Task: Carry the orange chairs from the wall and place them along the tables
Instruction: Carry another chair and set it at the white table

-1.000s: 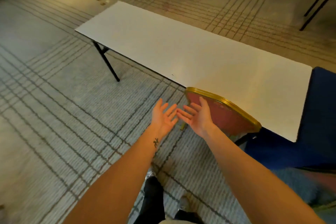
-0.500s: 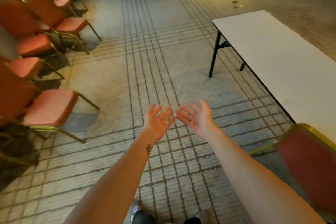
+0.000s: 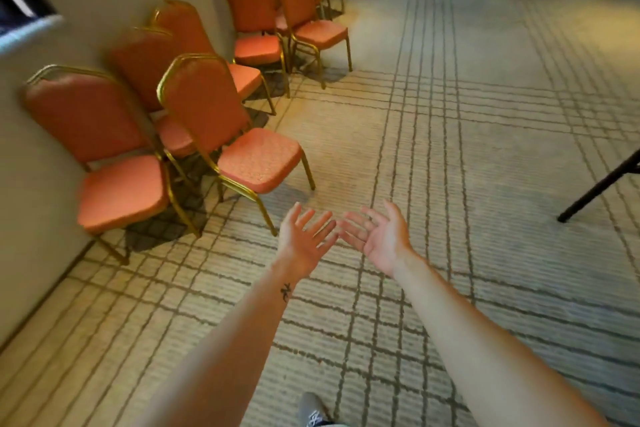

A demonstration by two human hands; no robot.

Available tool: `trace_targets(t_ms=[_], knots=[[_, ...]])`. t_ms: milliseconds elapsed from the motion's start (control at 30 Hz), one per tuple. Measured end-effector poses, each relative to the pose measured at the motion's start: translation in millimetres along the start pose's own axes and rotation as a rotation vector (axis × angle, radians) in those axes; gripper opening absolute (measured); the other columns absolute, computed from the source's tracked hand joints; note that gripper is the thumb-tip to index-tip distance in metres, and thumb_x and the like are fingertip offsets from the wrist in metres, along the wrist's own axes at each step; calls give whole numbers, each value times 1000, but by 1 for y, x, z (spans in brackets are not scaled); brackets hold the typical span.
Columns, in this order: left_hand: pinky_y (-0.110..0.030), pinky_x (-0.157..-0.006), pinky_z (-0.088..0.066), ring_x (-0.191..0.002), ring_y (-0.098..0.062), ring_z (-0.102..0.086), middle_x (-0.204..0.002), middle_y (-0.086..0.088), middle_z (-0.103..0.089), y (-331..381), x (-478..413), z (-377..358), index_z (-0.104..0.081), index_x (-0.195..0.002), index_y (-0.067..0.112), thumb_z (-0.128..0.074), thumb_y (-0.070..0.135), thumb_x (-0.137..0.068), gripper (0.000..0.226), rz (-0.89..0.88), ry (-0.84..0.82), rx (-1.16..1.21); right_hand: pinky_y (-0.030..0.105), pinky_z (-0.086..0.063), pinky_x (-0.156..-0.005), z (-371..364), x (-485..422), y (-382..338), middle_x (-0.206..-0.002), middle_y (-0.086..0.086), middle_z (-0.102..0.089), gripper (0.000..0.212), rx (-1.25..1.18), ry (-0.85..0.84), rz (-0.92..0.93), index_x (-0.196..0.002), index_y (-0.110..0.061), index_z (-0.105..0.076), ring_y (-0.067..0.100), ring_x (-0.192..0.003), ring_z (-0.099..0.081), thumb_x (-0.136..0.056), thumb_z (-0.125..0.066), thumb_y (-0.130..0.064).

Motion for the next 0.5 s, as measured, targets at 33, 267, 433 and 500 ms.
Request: trace_targets(t_ms=[33,267,433,500], knots=[[-52,-107,-48,-119,-37,-65,-128,-17,-68,21,-1,18,-46,-147,15,-53,49,-100,59,-21,12,22,52,-59,-83,-22,-8,10,-126,27,-65,62,20,-22,-15,-141,-4,-44,44,-111,-66,-102,-42,-52],[-51,-104,-50,-120,-36,-64,-124,-16,-71,125,-16,117,-50,-142,15,-52,50,-100,55,-110,85,153,57,-50,-100,-145,-61,62,-127,25,-65,62,164,-161,-101,-139,-5,-47,44,-113,-66,-101,-42,-54],[-52,-109,-46,-120,-35,-65,-122,-16,-72,156,-42,152,-52,-140,14,-48,51,-101,54,-117,122,221,57,-50,-100,-193,-104,88,-128,25,-65,61,259,-200,-149,-139,-5,-48,43,-113,-66,-102,-41,-53],[-52,-109,-46,-120,-36,-64,-123,-17,-71,171,-55,161,-51,-140,14,-48,51,-101,54,-121,143,264,56,-50,-101,-211,-130,95,-127,24,-66,62,294,-209,-168,-139,-6,-48,42,-112,-67,-101,-40,-54]])
Point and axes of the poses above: each hand's wrist, its own x-axis away from the middle knuckle, its own z-axis out of the back of the hand, y = z × x, the point moved 10 cm from there along -x, towards the middle knuckle
